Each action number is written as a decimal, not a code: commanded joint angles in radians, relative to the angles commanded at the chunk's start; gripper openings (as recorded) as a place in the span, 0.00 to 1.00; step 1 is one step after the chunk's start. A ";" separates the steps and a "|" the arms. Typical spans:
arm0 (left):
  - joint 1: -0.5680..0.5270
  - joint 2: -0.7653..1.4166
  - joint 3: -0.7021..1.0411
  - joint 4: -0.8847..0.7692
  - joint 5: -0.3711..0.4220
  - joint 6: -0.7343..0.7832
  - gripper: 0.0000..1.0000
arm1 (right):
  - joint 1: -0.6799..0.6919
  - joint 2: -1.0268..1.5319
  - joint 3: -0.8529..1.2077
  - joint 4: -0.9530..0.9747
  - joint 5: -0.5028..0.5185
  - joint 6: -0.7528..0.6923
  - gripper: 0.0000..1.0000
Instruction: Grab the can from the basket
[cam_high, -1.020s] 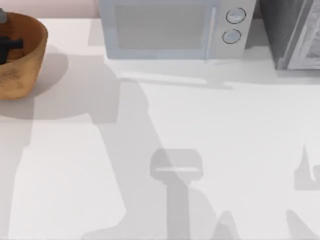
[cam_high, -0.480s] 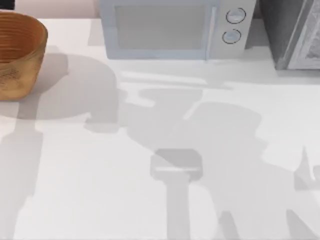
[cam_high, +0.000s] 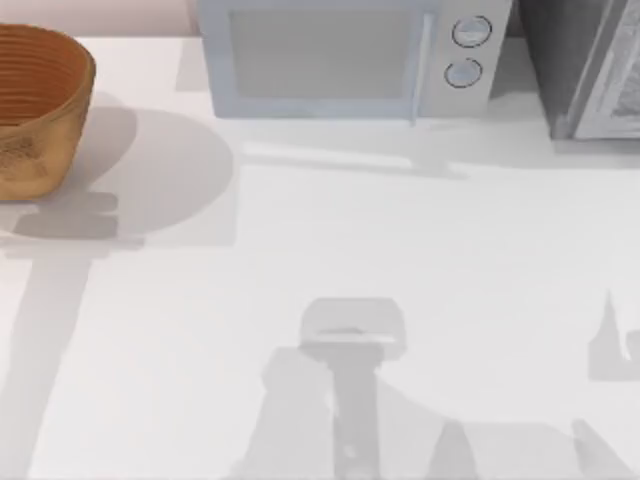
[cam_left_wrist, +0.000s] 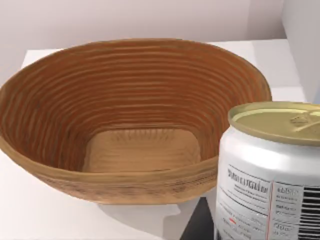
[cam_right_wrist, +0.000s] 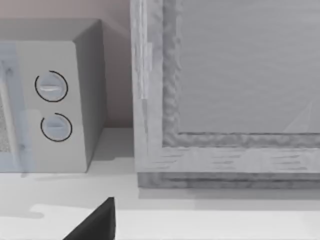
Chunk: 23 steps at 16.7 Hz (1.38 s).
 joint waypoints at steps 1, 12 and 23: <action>-0.002 -0.104 -0.100 0.055 0.002 -0.007 0.00 | 0.000 0.000 0.000 0.000 0.000 0.000 1.00; 0.018 -0.875 -0.880 0.483 0.040 -0.058 0.00 | 0.000 0.000 0.000 0.000 0.000 0.000 1.00; 0.014 -0.848 -0.895 0.528 0.075 -0.057 0.00 | 0.000 0.000 0.000 0.000 0.000 0.000 1.00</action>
